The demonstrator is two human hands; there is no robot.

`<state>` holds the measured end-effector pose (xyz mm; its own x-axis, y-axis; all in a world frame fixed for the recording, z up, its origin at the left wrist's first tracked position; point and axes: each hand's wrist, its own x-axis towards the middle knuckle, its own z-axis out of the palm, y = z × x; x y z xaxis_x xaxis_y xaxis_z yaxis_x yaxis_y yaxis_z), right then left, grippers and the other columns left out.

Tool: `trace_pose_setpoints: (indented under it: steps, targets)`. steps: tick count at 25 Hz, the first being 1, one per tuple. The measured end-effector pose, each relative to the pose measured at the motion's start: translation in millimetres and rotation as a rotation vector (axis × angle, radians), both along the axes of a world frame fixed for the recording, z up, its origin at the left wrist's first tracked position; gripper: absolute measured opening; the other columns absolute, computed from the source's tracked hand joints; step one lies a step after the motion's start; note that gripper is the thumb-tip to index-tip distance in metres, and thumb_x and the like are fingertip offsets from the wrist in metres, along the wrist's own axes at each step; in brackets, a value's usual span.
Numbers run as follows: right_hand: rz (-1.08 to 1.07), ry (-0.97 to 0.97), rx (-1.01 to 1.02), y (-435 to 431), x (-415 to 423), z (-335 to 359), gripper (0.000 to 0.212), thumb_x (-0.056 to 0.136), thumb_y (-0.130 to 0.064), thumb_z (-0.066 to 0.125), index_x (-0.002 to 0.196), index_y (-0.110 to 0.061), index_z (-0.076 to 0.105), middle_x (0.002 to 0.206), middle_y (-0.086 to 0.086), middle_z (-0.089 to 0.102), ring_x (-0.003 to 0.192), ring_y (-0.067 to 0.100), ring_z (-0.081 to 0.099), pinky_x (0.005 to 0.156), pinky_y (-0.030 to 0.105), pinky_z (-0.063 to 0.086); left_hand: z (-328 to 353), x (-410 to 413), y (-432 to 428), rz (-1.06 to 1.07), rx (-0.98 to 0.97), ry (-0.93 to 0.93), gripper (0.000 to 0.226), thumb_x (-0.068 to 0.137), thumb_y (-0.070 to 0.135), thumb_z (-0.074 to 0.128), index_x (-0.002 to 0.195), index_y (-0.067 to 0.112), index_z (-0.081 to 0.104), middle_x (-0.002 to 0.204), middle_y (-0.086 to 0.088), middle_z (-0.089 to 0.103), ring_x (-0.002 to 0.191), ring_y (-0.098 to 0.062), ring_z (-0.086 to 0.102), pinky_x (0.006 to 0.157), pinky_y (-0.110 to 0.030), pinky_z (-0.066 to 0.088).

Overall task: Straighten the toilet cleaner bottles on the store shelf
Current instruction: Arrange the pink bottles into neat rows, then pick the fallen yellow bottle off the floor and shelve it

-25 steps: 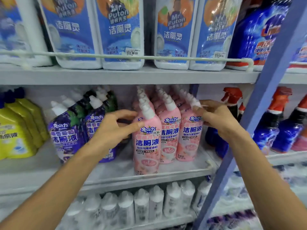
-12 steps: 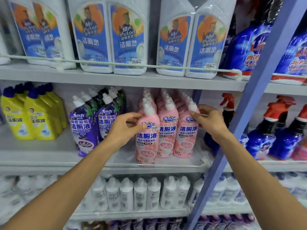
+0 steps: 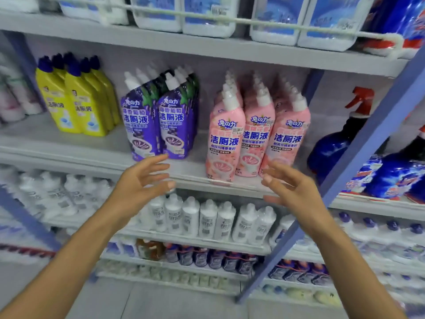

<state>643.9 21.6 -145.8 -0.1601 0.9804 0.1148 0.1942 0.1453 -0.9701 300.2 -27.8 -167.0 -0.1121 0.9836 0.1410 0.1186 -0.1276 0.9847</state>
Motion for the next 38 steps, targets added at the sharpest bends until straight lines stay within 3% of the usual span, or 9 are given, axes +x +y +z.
trace_pose_setpoints:
  steps: [3,9,13,16,23,29,34,38]
  targets:
    - [0.171,-0.022,-0.091,-18.9,-58.7,-31.4,0.044,0.093,-0.023,0.070,0.136,-0.027,0.062,0.125,-0.007,0.071,0.113,0.013,0.069,0.087,0.039,0.062,-38.6,-44.7,-51.4,0.046,-0.065,-0.050,0.066,0.075,0.019,0.081,0.135,0.033,0.059,0.132,0.001,0.067,0.122,-0.016,0.064,0.100,-0.041,0.051]
    - [0.472,-0.112,-0.261,-42.2,-234.7,-102.9,0.043,0.091,-0.027,0.071,0.134,-0.029,0.063,0.127,-0.008,0.070,0.116,0.013,0.068,0.091,0.043,0.061,-116.3,-165.8,-179.1,0.411,-0.208,-0.215,0.069,0.069,0.024,0.092,0.131,0.033,0.062,0.128,0.000,0.069,0.118,-0.019,0.066,0.100,-0.044,0.052]
    - [0.594,-0.149,-0.412,-65.1,-364.6,-150.3,0.042,0.091,-0.022,0.073,0.131,-0.028,0.065,0.125,-0.007,0.071,0.112,0.018,0.070,0.075,0.031,0.063,-158.0,-244.8,-249.1,0.639,-0.301,-0.290,0.065,0.073,0.015,0.083,0.133,0.026,0.061,0.127,-0.002,0.069,0.118,-0.018,0.067,0.099,-0.036,0.055]
    - [0.667,-0.206,-0.484,-79.9,-459.9,-197.4,0.039,0.090,-0.018,0.075,0.128,-0.027,0.067,0.125,-0.003,0.071,0.112,0.017,0.070,0.087,0.044,0.062,-193.6,-305.3,-286.0,0.752,-0.382,-0.329,0.065,0.075,0.018,0.086,0.133,0.027,0.060,0.128,0.000,0.069,0.117,-0.016,0.067,0.098,-0.041,0.055]
    - [0.947,-0.434,-0.616,-132.2,-638.8,-331.9,0.036,0.090,-0.023,0.075,0.124,-0.033,0.066,0.124,-0.007,0.070,0.109,0.010,0.070,0.086,0.038,0.062,-317.0,-404.4,-366.8,1.066,-0.599,-0.501,0.062,0.073,0.019,0.088,0.129,0.027,0.062,0.123,-0.001,0.071,0.113,-0.020,0.069,0.103,-0.049,0.052]
    - [1.181,-0.618,-0.649,-197.1,-760.1,-555.2,0.047,0.086,-0.035,0.080,0.130,-0.031,0.064,0.124,-0.008,0.069,0.107,0.009,0.070,0.084,0.036,0.061,-507.5,-436.1,-450.1,1.415,-0.766,-0.678,0.076,0.057,0.040,0.089,0.128,0.029,0.064,0.124,-0.005,0.068,0.109,-0.021,0.071,0.097,-0.048,0.055]
    - [1.236,-0.729,-0.677,-252.1,-807.1,-785.9,0.049,0.085,-0.034,0.081,0.131,-0.026,0.063,0.122,-0.005,0.068,0.099,0.007,0.072,0.079,0.043,0.064,-729.3,-448.8,-499.4,1.625,-0.782,-0.856,0.072,0.065,0.025,0.093,0.130,0.022,0.063,0.127,-0.013,0.066,0.115,-0.025,0.068,0.096,-0.053,0.056]
    - [1.345,-0.893,-0.681,-296.7,-844.9,-951.6,0.061,0.079,-0.041,0.083,0.134,-0.025,0.060,0.126,0.001,0.065,0.107,0.017,0.069,0.075,0.046,0.064,-886.1,-474.6,-537.8,1.665,-0.791,-0.925,0.085,0.058,0.033,0.092,0.134,0.017,0.057,0.128,-0.018,0.065,0.118,-0.028,0.066,0.093,-0.052,0.057]
